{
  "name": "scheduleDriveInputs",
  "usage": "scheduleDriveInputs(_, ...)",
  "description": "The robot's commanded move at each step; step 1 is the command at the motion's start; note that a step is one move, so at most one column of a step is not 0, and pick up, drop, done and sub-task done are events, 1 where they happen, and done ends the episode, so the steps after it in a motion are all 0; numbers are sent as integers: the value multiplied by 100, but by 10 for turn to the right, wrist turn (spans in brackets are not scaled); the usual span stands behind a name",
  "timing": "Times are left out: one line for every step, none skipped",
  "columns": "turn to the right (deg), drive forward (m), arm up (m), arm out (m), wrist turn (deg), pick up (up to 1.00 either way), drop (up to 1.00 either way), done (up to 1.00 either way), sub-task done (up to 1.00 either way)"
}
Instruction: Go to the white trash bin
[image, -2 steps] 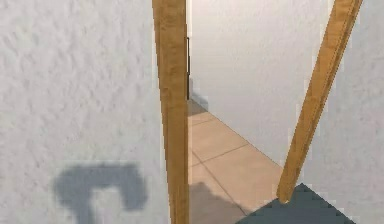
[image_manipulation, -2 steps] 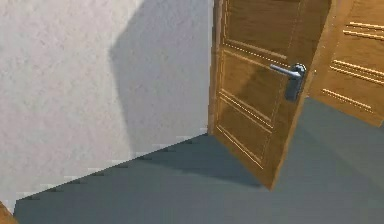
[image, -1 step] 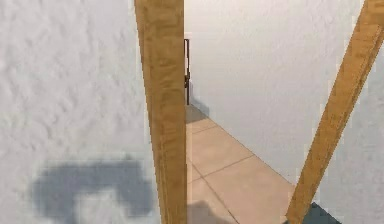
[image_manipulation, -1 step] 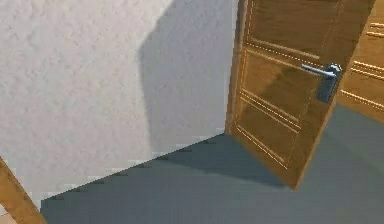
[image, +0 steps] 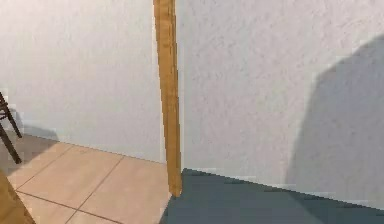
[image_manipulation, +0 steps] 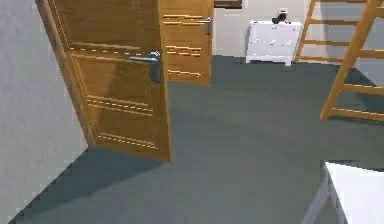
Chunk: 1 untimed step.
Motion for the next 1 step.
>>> scheduleDriveInputs(450, 0, 0, 0, 0, 0, 0, 0, 0)
